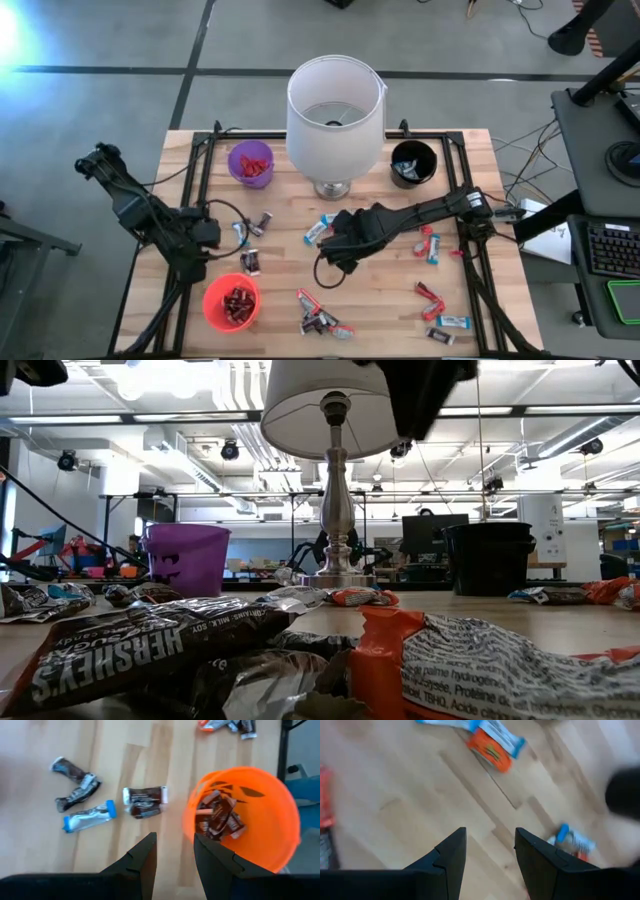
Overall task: Sort candy
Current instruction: Put the orange chocolate into the purple bucket
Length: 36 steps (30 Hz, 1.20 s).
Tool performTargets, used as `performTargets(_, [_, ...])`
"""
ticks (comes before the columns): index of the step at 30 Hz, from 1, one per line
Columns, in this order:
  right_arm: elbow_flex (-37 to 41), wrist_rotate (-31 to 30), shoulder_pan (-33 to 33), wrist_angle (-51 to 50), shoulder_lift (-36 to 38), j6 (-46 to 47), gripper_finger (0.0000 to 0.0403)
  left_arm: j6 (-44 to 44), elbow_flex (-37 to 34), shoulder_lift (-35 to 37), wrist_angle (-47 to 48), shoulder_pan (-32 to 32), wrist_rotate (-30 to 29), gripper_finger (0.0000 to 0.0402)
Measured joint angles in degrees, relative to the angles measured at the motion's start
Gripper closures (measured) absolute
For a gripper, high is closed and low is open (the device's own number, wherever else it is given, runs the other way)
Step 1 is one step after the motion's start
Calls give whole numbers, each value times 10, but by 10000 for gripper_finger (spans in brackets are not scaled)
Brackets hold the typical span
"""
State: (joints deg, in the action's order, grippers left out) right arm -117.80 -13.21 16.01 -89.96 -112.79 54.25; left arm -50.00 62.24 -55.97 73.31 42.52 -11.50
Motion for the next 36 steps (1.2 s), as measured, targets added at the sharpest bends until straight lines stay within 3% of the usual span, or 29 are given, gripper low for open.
performTargets(11, [167,32,11,-1,56,247,245,49,-1,45,45,0,-1,290])
performTargets(25, [366,42,32,30,226,426,245,75,-1,68,44,0,-22,290])
performTargets(36, [502,67,31,67,301,539,245,0,-1,66,43,0,-93,290])
